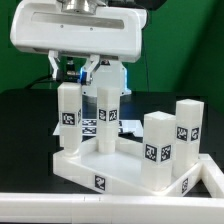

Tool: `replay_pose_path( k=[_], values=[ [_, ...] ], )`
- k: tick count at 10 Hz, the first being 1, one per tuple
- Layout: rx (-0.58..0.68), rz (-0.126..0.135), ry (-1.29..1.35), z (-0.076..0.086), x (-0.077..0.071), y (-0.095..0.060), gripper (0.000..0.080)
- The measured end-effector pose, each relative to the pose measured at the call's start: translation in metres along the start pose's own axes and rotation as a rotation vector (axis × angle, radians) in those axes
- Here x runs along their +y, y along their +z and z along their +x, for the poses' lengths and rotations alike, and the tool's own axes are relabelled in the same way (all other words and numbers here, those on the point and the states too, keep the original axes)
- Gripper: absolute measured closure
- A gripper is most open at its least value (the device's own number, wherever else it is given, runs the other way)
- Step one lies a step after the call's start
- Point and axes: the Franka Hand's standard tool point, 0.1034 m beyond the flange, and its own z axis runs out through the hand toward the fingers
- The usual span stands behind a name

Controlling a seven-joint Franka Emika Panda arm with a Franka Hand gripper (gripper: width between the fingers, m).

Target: Assemble desk

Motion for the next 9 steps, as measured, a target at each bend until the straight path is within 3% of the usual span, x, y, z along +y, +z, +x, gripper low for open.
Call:
replay_pose_path(
  k=[6, 9],
  values=[
    [-0.015, -0.008, -0.012, -0.0089, 0.0009, 0.0070, 0.0519],
    [0.035, -0.030, -0.026, -0.0052, 0.0034, 0.0099, 0.0519]
  ],
)
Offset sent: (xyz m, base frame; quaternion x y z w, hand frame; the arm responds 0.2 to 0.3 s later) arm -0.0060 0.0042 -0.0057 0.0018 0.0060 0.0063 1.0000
